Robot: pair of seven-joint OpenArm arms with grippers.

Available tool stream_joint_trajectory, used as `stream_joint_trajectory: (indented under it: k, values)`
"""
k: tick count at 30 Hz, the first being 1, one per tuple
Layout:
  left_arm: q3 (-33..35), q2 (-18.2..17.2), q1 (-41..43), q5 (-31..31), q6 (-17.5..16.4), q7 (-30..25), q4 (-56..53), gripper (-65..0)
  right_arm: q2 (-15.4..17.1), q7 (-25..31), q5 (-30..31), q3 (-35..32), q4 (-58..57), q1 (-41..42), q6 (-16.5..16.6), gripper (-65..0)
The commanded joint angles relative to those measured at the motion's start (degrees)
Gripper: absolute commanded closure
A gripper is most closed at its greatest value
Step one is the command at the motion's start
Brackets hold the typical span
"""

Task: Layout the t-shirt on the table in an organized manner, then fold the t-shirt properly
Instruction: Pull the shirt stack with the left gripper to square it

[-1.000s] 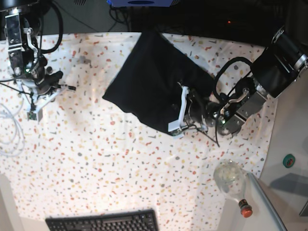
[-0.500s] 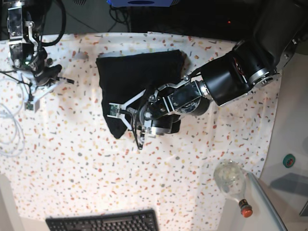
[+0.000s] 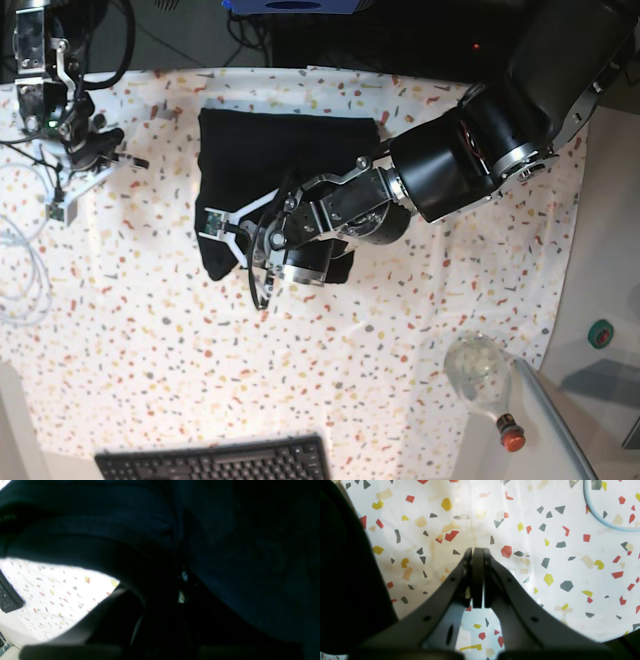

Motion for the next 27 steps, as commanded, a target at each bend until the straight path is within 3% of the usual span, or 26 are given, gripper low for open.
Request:
stream_joint_trajectory:
  k: [1, 18, 19, 23, 25, 27]
  values:
    - [-0.4, 0.6, -1.3, 0.1, 0.1, -0.3, 0.9, 0.0, 0.6, 1.0, -0.3, 0.4, 0.8, 0.2, 0.0, 0.0]
    - [-0.5, 0.7, -1.8, 0.4, 0.0, -0.1, 1.0, 0.0, 0.6, 1.0, -0.3, 0.1, 0.8, 0.1, 0.0, 0.0]
    - [-0.5, 0.7, -1.8, 0.4, 0.0, 0.0, 1.2, -3.0, 0.6, 1.0, -0.3, 0.0, 0.8, 0.1, 0.0, 0.0]
    - [-0.5, 0.4, -1.8, 0.5, 0.0, 0.0, 5.0, -37.0, 0.6, 1.0, -0.3, 0.0, 0.8, 0.1, 0.0, 0.0]
    - [-0.5, 0.4, -2.2, 0.5, 0.0, 0.0, 5.8, -51.5, 0.6, 1.0, -0.3, 0.0, 0.8, 0.1, 0.0, 0.0]
    - [-0.4, 0.4, -3.2, 0.6, -0.1, 0.1, 5.9, -61.9, 0.6, 1.0, -0.3, 0.0, 0.8, 0.1, 0.0, 0.0]
